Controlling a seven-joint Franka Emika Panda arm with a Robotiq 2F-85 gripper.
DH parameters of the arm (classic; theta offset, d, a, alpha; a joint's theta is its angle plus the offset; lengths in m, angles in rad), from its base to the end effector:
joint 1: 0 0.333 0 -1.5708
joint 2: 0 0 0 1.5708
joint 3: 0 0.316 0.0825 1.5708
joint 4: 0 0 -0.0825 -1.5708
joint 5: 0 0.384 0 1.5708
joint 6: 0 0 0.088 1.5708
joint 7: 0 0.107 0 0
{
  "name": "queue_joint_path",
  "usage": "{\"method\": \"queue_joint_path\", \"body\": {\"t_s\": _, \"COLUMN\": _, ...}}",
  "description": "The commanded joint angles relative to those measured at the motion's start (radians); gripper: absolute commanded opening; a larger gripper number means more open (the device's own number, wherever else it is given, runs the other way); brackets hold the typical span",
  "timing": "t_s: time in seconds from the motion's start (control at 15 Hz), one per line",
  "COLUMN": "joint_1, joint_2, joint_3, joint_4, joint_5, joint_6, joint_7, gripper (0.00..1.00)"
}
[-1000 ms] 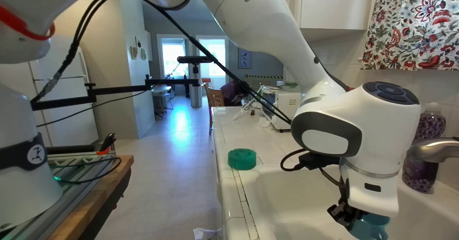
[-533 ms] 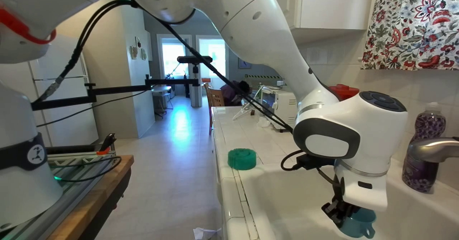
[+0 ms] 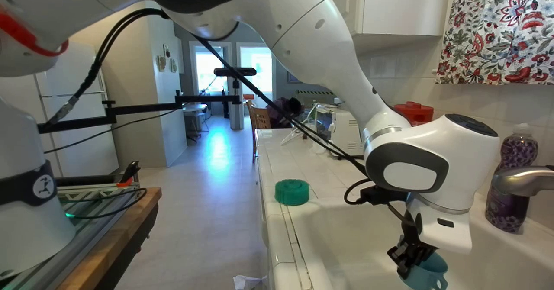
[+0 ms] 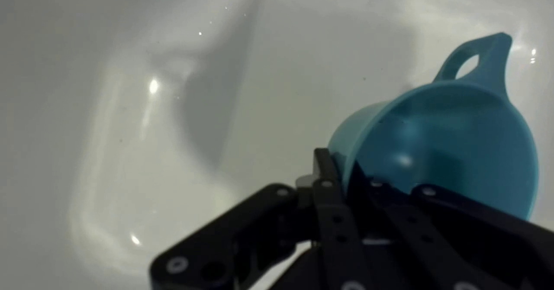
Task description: Put the cup into the sink
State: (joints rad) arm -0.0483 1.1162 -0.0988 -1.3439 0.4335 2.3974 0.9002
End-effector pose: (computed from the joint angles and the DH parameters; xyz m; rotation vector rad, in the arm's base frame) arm 0.7033 -0.0875 0.0418 -2.3477 1.8269 0.1761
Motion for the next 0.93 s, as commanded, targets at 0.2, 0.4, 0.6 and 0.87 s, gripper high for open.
{"method": "queue_joint_path", "body": {"t_s": 0.2, "joint_1": -0.012, "joint_2": 0.004, "joint_3": 0.014, "joint_4": 0.007, "joint_5": -0.024, "joint_6": -0.002, "joint_7": 0.011, "gripper": 0.07}}
{"method": "queue_joint_path", "body": {"t_s": 0.4, "joint_1": -0.023, "joint_2": 0.034, "joint_3": 0.02, "joint_4": 0.045, "joint_5": -0.021, "joint_6": -0.012, "joint_7": 0.013, "gripper": 0.02}}
{"method": "queue_joint_path", "body": {"t_s": 0.6, "joint_1": -0.029, "joint_2": 0.067, "joint_3": 0.028, "joint_4": 0.077, "joint_5": -0.022, "joint_6": -0.015, "joint_7": 0.008, "gripper": 0.02}}
{"method": "queue_joint_path", "body": {"t_s": 0.87, "joint_1": -0.028, "joint_2": 0.117, "joint_3": 0.032, "joint_4": 0.13, "joint_5": -0.029, "joint_6": -0.014, "joint_7": 0.006, "gripper": 0.02}}
